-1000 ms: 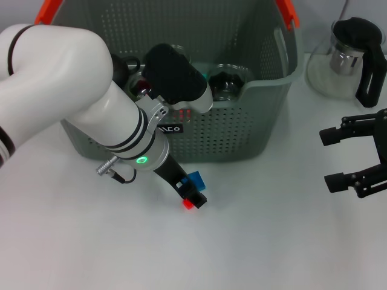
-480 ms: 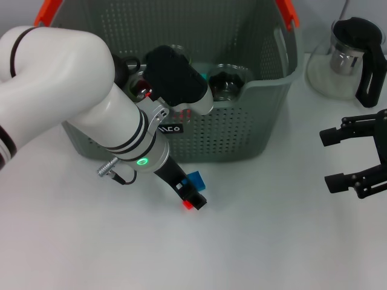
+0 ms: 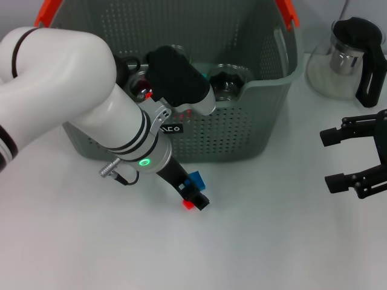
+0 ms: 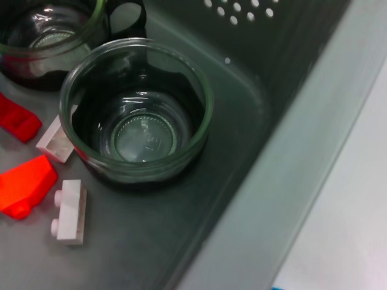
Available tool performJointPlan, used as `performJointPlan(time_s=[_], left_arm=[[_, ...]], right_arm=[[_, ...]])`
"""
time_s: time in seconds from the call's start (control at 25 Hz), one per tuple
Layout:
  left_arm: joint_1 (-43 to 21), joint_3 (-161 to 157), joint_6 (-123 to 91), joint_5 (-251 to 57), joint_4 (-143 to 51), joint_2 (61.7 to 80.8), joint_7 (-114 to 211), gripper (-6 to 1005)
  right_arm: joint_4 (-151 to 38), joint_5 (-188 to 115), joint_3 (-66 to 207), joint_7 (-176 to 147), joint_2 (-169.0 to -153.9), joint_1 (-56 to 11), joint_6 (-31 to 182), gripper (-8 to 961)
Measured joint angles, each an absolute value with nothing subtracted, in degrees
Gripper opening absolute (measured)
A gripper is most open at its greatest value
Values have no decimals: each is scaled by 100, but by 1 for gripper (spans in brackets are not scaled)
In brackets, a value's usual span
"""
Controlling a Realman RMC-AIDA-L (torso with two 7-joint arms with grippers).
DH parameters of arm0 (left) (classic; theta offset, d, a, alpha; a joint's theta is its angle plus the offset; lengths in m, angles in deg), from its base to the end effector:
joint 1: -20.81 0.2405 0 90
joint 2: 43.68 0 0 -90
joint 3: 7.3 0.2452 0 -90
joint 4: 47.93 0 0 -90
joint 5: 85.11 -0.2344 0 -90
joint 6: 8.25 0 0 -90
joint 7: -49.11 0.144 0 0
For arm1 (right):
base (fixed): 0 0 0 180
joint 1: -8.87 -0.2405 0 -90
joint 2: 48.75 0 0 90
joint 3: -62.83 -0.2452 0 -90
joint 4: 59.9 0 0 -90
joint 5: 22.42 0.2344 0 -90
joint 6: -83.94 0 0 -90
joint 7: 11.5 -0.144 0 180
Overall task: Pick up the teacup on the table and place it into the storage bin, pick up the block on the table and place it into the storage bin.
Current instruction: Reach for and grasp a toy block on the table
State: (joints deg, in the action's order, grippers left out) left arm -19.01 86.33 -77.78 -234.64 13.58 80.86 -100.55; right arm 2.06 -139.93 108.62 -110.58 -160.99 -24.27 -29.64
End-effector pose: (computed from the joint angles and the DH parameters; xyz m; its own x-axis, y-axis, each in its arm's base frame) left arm -0.1489 0.3716 -0.0999 0.7923 0.5595 -0.2434 0.4434 -0.8019 -0.4004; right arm 0.2032 0.3392 0.1004 0.9278 -0.2707 -0.2566 -0.2709 -0.9620 0.0351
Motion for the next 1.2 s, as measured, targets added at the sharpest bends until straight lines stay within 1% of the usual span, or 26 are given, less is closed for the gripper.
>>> performJointPlan(time_s=[0.4, 1.2], left_arm=[[-1892, 8759, -7641, -23461, 1350, 8095, -10056, 873], [-1911, 8833, -7497, -23461, 1222, 8095, -10018, 838]], right_arm=[[206, -13993, 10863, -11055, -16104, -2417, -2961, 945], [198, -13993, 10818, -11004, -16121, -2417, -2961, 944]])
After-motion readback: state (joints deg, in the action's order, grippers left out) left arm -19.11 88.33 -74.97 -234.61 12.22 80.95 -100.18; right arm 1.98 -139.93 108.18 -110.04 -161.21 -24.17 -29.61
